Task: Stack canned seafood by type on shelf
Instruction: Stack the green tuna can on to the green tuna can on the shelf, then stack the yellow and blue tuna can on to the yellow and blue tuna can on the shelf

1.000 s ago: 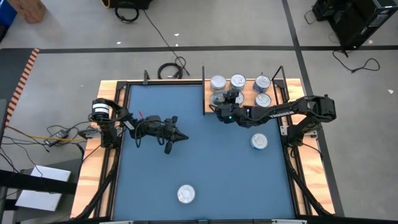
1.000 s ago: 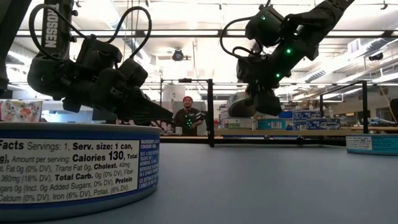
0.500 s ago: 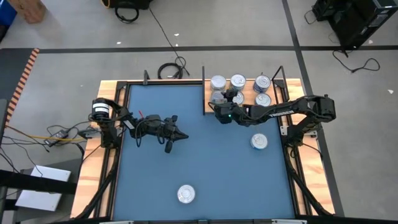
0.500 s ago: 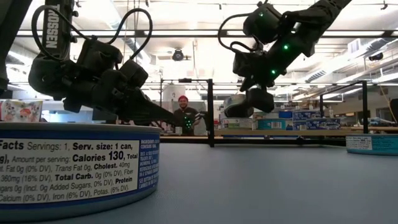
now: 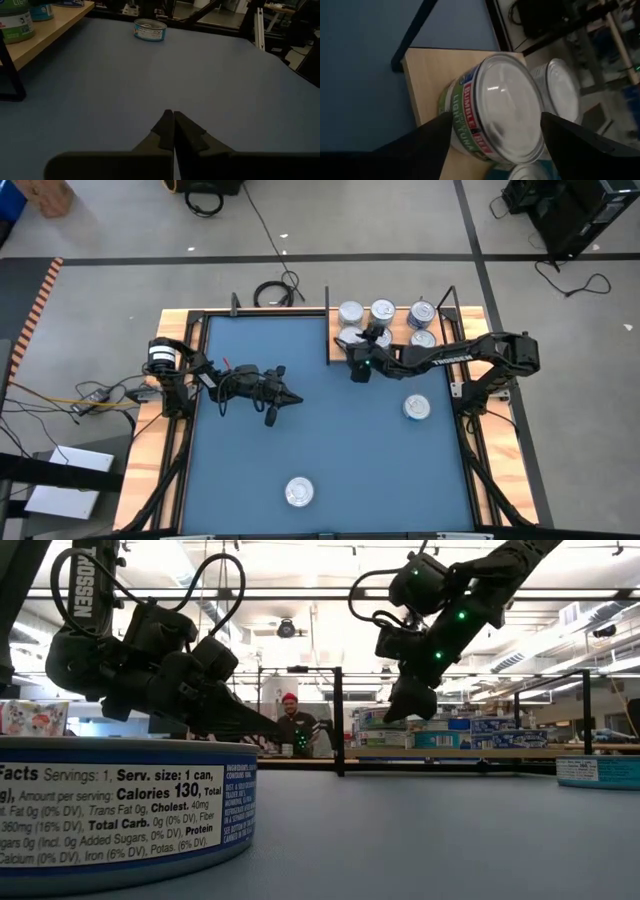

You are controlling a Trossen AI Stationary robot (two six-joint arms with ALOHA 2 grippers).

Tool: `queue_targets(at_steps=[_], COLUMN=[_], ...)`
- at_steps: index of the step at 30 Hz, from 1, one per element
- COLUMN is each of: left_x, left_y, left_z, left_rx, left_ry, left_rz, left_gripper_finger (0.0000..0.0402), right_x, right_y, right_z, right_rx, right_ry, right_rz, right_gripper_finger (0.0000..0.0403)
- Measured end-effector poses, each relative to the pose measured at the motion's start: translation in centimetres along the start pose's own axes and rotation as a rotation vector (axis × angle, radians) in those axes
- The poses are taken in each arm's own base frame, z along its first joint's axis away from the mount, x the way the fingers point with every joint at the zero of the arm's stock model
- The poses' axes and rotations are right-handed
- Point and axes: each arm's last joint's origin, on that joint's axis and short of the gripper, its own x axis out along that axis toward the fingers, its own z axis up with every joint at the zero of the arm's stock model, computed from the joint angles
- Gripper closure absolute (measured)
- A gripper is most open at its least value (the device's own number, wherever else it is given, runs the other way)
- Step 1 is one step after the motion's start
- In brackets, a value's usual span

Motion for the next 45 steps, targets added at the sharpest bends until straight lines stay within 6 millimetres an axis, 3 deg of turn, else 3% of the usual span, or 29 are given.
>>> queue_targets(at_steps=[18, 25, 30, 37, 45], left_x=[0.0, 0.0, 0.0, 0.0, 0.0], left_y=[0.0, 0.0, 0.0, 0.0, 0.0], left_z=[0.0, 0.0, 0.1, 0.1, 0.2], left_rx=[-0.001, 0.002, 0.003, 0.007, 0.007], left_ry=[-0.001, -0.005, -0.005, -0.012, -0.013], left_rz=[0.0, 0.0, 0.0, 0.0, -0.001], left_gripper_finger=[0.0397, 0.0397, 0.0397, 0.0397, 0.0397], right_x=[0.0, -1.7, -3.0, -6.1, -9.3], right_y=[-0.1, 0.6, 2.0, 4.5, 6.1], right_z=[0.5, 2.2, 2.2, 1.4, -1.1], right_rx=[0.072, 0.057, 0.084, 0.175, 0.104], right_ry=[-0.042, -0.069, -0.024, 0.18, 0.45], right_rz=[0.005, -0.043, 0.034, 0.258, 0.32], right_gripper_finger=[0.0092, 0.0096, 0.0112, 0.0197, 0.0381])
